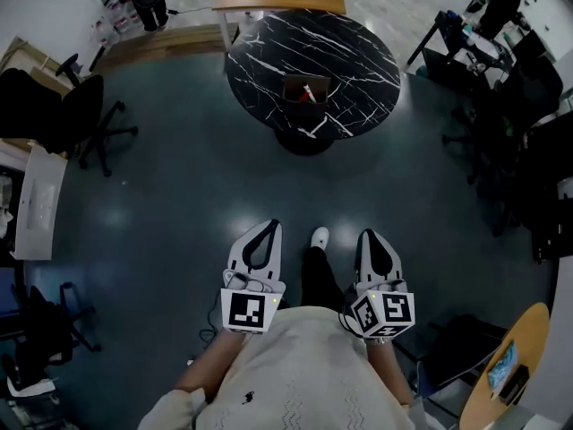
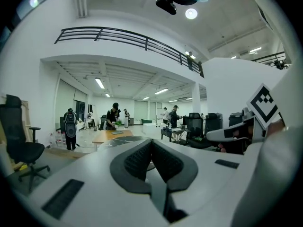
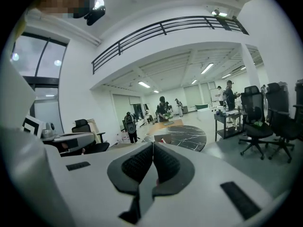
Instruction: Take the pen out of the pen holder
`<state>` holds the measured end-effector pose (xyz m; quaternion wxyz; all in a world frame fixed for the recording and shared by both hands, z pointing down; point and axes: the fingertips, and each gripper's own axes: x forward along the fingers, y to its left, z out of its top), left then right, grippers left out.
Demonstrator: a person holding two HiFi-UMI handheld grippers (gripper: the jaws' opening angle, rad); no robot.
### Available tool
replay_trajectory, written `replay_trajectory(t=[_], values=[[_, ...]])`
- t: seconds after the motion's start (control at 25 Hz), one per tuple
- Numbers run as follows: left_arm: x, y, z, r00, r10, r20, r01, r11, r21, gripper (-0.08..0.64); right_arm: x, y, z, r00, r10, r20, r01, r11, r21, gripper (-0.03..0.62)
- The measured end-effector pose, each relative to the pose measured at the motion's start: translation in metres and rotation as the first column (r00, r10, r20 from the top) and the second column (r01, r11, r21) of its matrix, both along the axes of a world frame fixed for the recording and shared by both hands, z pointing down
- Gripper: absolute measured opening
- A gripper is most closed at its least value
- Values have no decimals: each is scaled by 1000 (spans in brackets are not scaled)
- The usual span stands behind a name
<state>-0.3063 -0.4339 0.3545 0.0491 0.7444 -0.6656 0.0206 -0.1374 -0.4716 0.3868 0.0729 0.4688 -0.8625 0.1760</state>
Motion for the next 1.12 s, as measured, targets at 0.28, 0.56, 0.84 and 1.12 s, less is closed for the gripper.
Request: replay_trajectory(t=[0.28, 0.56, 0.84, 1.12], values=[[4, -120, 4, 996, -74, 45, 76, 996, -39, 12, 1, -141, 3, 997, -75, 37, 75, 997, -6, 18], [27, -219, 7, 990, -102, 100, 108, 993, -55, 12, 15, -238, 23, 990, -140, 28, 142, 987, -70, 18], [8, -278, 39, 971, -57, 230, 89, 987, -130, 12, 12, -296, 35, 995, -95, 42, 100, 988, -122, 18], [-30, -354, 113, 970, 75, 231, -15, 968, -251, 14, -24, -329, 66, 999, -42, -28, 36, 977, -209, 18]])
